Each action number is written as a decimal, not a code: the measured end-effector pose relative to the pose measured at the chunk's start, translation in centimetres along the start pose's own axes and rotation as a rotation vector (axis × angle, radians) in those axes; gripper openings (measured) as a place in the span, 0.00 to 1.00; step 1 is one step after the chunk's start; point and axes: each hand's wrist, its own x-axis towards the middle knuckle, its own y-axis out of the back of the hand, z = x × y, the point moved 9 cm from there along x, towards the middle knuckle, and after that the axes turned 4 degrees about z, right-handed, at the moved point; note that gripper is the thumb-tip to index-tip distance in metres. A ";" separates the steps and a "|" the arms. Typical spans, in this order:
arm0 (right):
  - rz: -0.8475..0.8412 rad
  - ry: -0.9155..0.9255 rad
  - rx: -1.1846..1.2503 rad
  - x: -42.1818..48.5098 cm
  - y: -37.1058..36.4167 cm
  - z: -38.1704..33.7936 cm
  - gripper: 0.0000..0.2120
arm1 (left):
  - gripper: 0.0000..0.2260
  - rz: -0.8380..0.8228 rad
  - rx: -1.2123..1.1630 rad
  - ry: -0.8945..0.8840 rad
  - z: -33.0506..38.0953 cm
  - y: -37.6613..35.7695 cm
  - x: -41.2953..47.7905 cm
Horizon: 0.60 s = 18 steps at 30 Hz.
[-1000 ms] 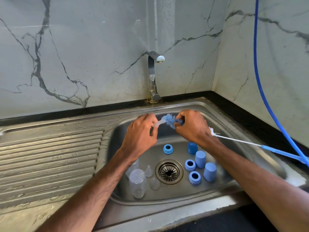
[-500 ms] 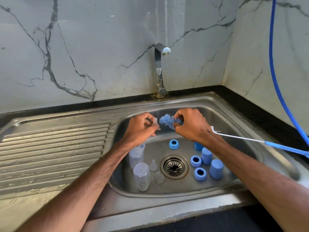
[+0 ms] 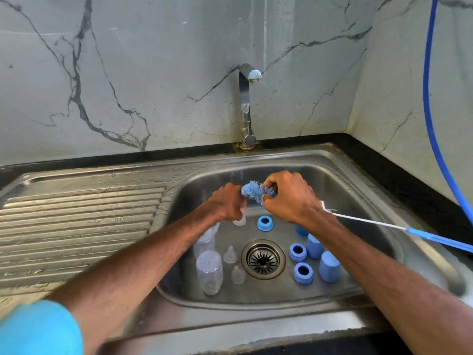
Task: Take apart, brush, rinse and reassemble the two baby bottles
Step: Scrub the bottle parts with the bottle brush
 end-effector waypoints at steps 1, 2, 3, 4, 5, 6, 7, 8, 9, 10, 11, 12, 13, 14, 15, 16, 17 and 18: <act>-0.006 0.001 -0.001 0.1 -0.2 0.1 0.07 | 0.10 -0.029 0.019 0.020 0.0 -0.5 0.3; -0.009 0.000 -0.002 0.1 -0.3 0.2 0.07 | 0.10 -0.061 0.049 0.028 0.1 -1.1 0.4; -0.008 -0.004 -0.002 0.1 -0.3 0.3 0.07 | 0.10 -0.089 0.096 0.022 0.2 -1.7 0.6; -0.005 -0.011 -0.001 0.1 -0.4 0.4 0.06 | 0.10 -0.107 0.146 0.010 0.2 -2.2 0.8; -0.003 -0.016 0.002 0.1 -0.4 0.5 0.06 | 0.11 -0.117 0.186 0.002 0.1 -2.6 1.0; -0.004 -0.019 0.004 0.2 -0.4 0.5 0.06 | 0.11 -0.129 0.216 -0.002 0.1 -2.9 1.1; -0.008 -0.019 0.006 0.2 -0.4 0.5 0.06 | 0.11 -0.141 0.244 -0.005 -0.1 -3.2 1.3; -0.012 -0.018 0.007 0.2 -0.5 0.5 0.06 | 0.12 -0.151 0.276 -0.009 -0.2 -3.5 1.4; -0.016 -0.016 0.009 0.1 -0.6 0.5 0.06 | 0.14 -0.155 0.306 -0.015 -0.4 -3.8 1.5; -0.020 -0.015 0.011 0.1 -0.6 0.4 0.06 | 0.15 -0.158 0.334 -0.023 -0.4 -3.9 1.6; -0.021 -0.014 0.010 0.1 -0.6 0.5 0.06 | 0.17 -0.160 0.358 -0.031 -0.5 -4.1 1.6; -0.021 -0.015 0.007 0.1 -0.6 0.5 0.06 | 0.17 -0.165 0.377 -0.037 -0.5 -4.2 1.6; -0.020 -0.017 0.006 0.1 -0.6 0.5 0.06 | 0.17 -0.169 0.393 -0.042 -0.4 -4.3 1.6; -0.021 -0.018 0.005 0.1 -0.6 0.5 0.06 | 0.16 -0.172 0.412 -0.048 -0.4 -4.4 1.6; -0.022 -0.019 0.005 0.1 -0.5 0.5 0.06 | 0.15 -0.173 0.434 -0.060 -0.2 -4.5 1.6; -0.022 -0.018 0.005 0.1 -0.5 0.5 0.06 | 0.14 -0.171 0.456 -0.074 -0.1 -4.5 1.6; -0.022 -0.017 0.005 0.0 -0.5 0.4 0.06 | 0.14 -0.164 0.480 -0.090 0.1 -4.5 1.6; -0.022 -0.016 0.005 0.0 -0.4 0.4 0.06 | 0.13 -0.155 0.508 -0.105 0.3 -4.4 1.6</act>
